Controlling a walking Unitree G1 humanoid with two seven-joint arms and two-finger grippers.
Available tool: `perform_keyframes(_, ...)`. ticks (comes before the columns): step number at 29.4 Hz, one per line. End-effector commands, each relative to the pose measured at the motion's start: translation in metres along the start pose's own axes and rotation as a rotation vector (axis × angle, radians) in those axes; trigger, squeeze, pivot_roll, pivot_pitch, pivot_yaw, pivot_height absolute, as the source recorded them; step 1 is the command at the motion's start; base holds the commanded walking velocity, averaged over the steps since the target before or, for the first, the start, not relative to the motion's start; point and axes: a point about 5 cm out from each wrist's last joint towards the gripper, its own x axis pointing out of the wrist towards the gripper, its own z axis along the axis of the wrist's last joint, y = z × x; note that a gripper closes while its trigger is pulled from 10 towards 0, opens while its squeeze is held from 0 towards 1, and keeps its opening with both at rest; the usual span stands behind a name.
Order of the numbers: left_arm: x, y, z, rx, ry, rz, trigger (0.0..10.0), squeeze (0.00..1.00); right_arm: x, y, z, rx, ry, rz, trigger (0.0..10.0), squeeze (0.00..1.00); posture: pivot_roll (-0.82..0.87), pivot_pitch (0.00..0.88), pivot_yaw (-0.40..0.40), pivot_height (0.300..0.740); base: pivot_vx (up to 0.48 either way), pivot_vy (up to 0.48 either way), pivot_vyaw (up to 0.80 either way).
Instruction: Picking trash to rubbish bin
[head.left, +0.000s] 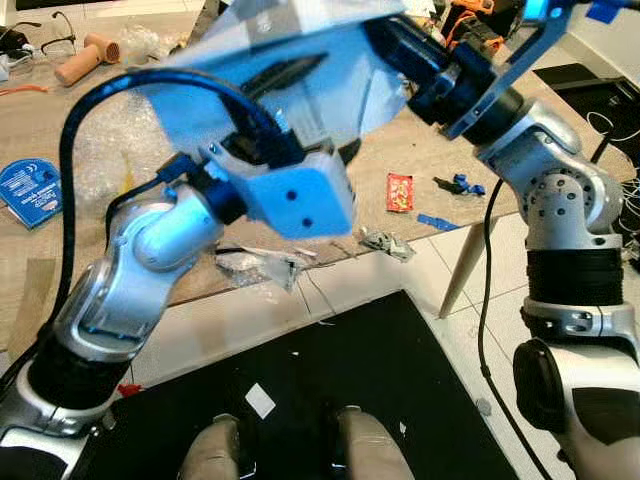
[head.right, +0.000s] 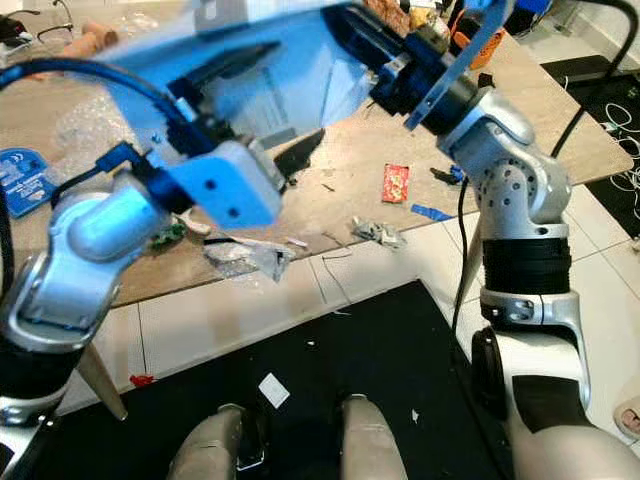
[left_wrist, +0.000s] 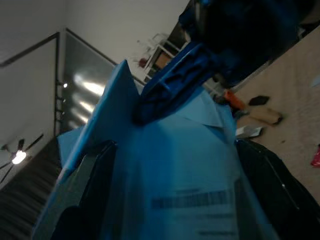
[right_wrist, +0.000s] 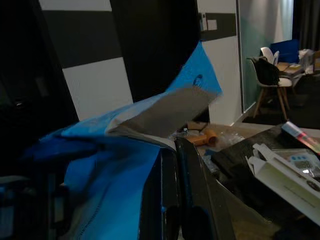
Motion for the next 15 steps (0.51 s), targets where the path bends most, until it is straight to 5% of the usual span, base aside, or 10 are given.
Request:
perform_keyframes(1,0.004,-0.003,-0.001,0.011,0.019,0.018,10.0,0.0,-0.001,0.002,0.002,-0.03,0.027,0.004,0.0,0.0,-0.11,0.114,-0.08,0.74,0.0,0.0,0.0)
perform_keyframes(15,0.007,0.0,-0.011,0.032,0.087,0.073,10.0,0.0,-0.006,-0.001,-0.006,-0.052,0.089,-0.037,0.0,0.0,-0.1,0.119,-0.073,0.74,0.0,0.0,0.0)
